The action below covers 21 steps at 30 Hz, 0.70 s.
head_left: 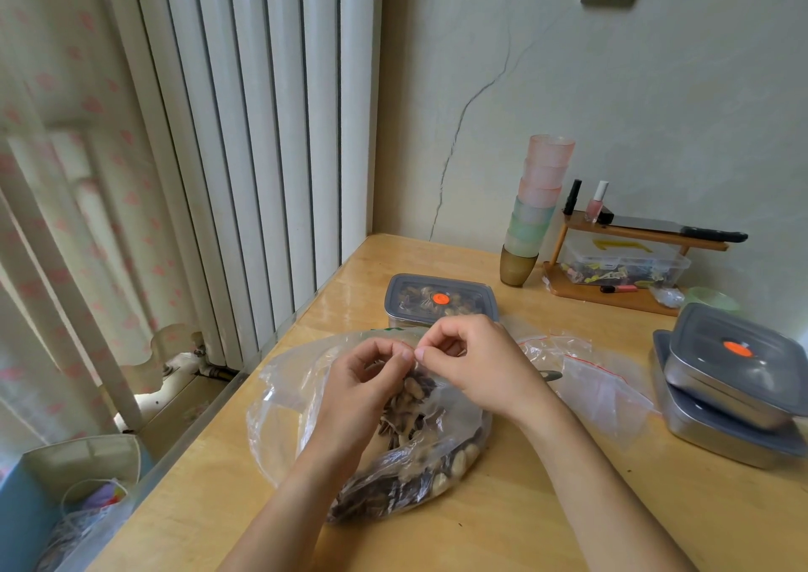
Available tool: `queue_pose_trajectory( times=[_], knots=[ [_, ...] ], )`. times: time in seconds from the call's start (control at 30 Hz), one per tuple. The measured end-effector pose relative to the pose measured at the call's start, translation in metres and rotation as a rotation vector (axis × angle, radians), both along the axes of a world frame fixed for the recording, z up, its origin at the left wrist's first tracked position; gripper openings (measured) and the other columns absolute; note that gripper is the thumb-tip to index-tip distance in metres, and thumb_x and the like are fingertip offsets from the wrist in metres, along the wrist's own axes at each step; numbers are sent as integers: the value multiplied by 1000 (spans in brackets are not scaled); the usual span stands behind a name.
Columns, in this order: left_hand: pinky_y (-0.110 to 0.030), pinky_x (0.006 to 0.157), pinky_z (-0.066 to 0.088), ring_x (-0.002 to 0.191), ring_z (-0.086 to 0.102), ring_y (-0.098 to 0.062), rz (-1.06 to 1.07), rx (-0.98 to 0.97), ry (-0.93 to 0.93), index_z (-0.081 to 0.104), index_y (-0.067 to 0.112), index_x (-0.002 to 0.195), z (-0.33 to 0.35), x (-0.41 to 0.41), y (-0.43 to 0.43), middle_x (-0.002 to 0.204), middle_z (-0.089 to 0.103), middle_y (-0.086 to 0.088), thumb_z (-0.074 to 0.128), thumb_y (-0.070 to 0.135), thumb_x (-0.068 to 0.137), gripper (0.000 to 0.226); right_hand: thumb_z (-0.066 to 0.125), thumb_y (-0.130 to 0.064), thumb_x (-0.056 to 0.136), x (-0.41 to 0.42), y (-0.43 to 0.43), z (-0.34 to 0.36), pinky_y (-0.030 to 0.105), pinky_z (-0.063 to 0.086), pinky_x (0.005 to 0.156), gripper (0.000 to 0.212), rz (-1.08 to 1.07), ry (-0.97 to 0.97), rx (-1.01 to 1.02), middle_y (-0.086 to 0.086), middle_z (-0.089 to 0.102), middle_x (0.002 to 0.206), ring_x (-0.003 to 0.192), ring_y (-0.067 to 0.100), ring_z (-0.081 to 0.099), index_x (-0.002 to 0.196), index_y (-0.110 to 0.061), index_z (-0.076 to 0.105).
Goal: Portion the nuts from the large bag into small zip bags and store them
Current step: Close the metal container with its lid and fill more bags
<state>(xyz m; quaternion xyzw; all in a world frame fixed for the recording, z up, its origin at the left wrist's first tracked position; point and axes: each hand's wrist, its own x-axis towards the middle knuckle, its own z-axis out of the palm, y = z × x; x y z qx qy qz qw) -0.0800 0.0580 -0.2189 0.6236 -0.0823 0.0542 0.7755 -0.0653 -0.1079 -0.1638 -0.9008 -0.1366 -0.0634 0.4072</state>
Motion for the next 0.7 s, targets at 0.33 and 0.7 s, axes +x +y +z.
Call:
queue_pose_trajectory(
  times=[0.33,0.7],
  knots=[
    [-15,57,45,63,60,-6,59,76,-55,72,4,89,-4,-1,-2,70,69,2,66,11,99,13,74,-29,90,-3,5,0,24,54,67,11,-25,-65,-132,-8,70,73,69,5,63,81,-24,74],
    [-35,58,50,67,62,-22,79,89,-20,70,14,88,-3,-1,-2,76,70,-12,60,20,104,19,69,-28,94,-4,10,-1,18,45,66,10,17,-135,-183,-10,64,81,75,7,56,84,-24,67]
  ],
)
